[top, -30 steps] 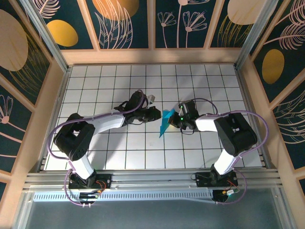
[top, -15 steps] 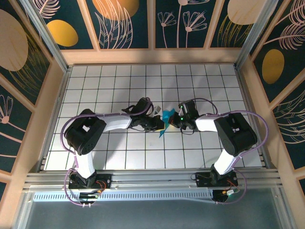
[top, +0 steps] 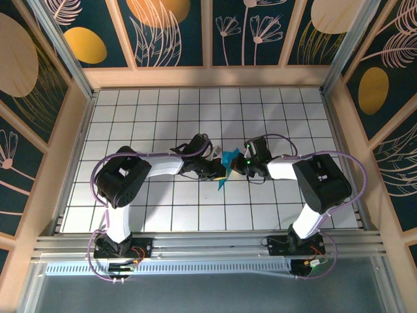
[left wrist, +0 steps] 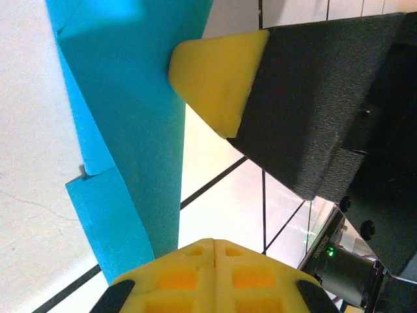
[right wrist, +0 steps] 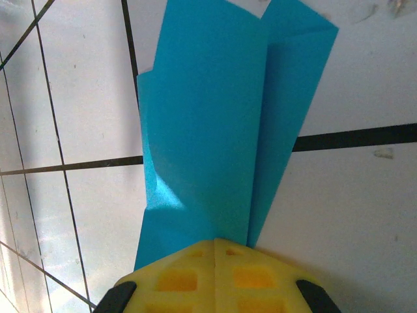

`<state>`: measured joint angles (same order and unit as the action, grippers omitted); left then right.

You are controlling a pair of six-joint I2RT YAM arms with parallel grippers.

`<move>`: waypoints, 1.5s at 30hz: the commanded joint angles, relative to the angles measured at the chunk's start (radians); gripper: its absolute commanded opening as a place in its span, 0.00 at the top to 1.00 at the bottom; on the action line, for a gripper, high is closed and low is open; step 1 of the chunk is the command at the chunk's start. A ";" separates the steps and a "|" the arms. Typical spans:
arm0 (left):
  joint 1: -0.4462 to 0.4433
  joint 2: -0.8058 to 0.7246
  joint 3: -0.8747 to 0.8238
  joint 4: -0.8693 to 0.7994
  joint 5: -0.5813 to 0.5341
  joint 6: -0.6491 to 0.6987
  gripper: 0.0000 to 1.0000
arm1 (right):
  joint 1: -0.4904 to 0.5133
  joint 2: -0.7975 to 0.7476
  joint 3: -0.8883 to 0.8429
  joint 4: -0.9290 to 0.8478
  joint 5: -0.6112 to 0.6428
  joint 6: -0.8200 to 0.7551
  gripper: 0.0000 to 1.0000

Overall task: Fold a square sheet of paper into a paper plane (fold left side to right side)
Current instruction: Fold the wing for the fifth time at the center of the table.

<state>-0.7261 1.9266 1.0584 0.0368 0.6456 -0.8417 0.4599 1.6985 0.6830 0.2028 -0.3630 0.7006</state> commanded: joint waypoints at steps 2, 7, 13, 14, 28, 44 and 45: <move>-0.008 0.019 -0.014 -0.013 0.001 -0.001 0.99 | 0.009 0.038 -0.031 -0.179 0.059 -0.029 1.00; -0.013 0.034 -0.021 -0.009 0.009 0.000 0.99 | 0.009 0.038 -0.031 -0.181 0.059 -0.027 1.00; -0.020 0.046 -0.026 -0.006 -0.003 0.001 0.99 | 0.008 0.039 -0.030 -0.184 0.059 -0.028 1.00; -0.021 0.047 -0.027 -0.006 -0.004 0.000 0.99 | 0.008 0.039 -0.030 -0.185 0.060 -0.030 1.00; -0.022 0.060 -0.046 -0.010 -0.022 0.004 0.99 | 0.009 0.039 -0.029 -0.190 0.064 -0.032 1.00; -0.025 0.067 -0.051 -0.021 -0.042 0.005 0.99 | 0.008 0.036 -0.027 -0.193 0.064 -0.032 1.00; -0.026 0.067 -0.051 -0.024 -0.046 0.006 0.99 | 0.008 0.036 -0.024 -0.192 0.063 -0.033 1.00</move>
<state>-0.7448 1.9705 1.0264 0.0498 0.6193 -0.8417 0.4603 1.6985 0.6853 0.1955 -0.3626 0.6865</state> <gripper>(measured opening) 0.045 0.054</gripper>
